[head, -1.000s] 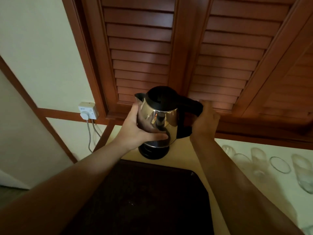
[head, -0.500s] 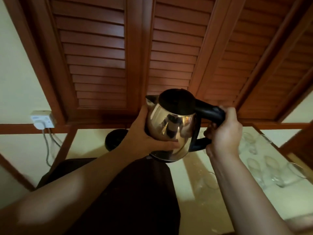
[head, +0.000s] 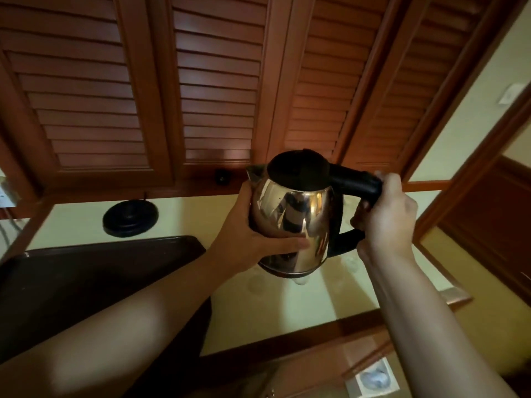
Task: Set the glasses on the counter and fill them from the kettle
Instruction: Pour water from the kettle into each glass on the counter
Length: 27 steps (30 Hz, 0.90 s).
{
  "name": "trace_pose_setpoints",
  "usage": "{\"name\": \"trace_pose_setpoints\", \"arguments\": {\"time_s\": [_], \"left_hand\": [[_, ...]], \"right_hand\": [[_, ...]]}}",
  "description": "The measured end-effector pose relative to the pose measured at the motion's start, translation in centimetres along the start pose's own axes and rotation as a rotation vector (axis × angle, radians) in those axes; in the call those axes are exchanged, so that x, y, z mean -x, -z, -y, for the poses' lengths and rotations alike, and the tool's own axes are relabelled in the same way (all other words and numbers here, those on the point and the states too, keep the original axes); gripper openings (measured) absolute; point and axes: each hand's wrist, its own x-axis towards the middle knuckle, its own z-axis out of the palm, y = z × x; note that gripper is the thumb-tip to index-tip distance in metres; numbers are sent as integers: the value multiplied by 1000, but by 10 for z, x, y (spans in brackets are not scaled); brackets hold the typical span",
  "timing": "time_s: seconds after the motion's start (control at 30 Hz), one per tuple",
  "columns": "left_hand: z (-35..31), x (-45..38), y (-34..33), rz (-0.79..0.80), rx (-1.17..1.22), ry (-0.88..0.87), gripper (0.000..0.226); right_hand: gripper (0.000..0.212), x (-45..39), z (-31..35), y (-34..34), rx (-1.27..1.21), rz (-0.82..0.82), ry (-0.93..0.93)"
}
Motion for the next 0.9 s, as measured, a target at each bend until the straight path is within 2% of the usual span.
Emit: {"name": "trace_pose_setpoints", "arguments": {"time_s": [0.17, 0.4, 0.53, 0.67, 0.9], "left_hand": [[13, 20, -50, -31, 64, 97, 107], [38, 48, -91, -6, 64, 232, 103], [55, 52, -95, -8, 62, 311, 104], [64, 50, -97, -13, 100, 339, 94], [76, 52, -94, -6, 269, 393, 86]], "right_hand": [[48, -6, -7, 54, 89, 89, -10], [53, -13, -31, 94, 220, 39, -97], [54, -12, -39, 100, 254, 34, -108], [58, -10, -45, 102, 269, 62, -118], [57, -11, -53, 95, 345, 69, -107]]}}
